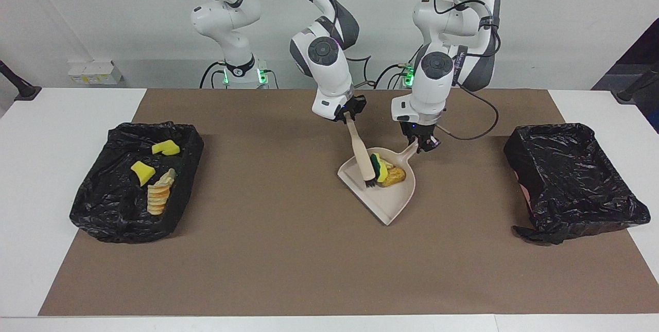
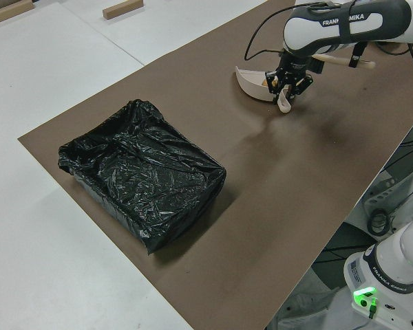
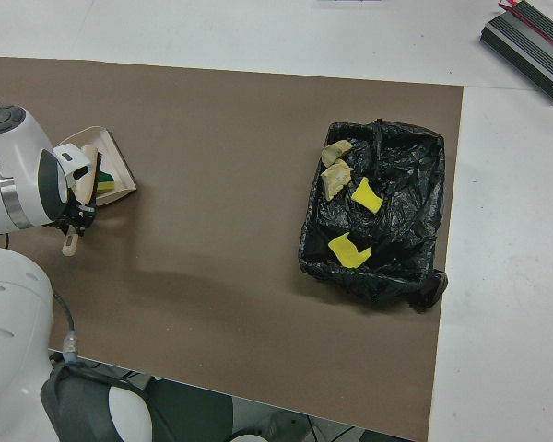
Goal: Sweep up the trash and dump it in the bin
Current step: 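Sweep the yellow sponge piece into the dustpan with the right gripper's brush, then carry the loaded dustpan to the nearby black bag with the left gripper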
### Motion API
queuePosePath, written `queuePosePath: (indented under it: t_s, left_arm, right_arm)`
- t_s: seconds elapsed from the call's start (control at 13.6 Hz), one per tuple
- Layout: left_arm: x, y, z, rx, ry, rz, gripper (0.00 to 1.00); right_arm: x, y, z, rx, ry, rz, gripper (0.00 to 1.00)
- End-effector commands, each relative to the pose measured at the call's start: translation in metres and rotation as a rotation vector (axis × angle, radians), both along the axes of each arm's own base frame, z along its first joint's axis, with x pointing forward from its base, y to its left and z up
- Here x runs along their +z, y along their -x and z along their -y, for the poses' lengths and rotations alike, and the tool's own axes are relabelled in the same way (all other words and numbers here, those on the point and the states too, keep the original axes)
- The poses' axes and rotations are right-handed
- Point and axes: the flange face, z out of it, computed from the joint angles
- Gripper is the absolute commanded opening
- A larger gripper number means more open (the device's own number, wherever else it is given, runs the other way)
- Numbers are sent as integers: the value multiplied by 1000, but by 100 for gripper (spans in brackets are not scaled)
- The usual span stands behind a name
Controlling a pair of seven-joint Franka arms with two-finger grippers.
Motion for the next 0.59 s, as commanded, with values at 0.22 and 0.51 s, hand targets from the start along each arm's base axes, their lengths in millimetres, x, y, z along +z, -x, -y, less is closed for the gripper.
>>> queuePosePath:
  t_s: [0.22,0.51]
  left_arm:
    - [18,-2,-19,103,16,27,0]
    - [57,-8,-64,272,25,74,0]
  right_arm:
    - [21,27,11,-130,102,3,0]
    - [10,72,4,-175,155,-3,0]
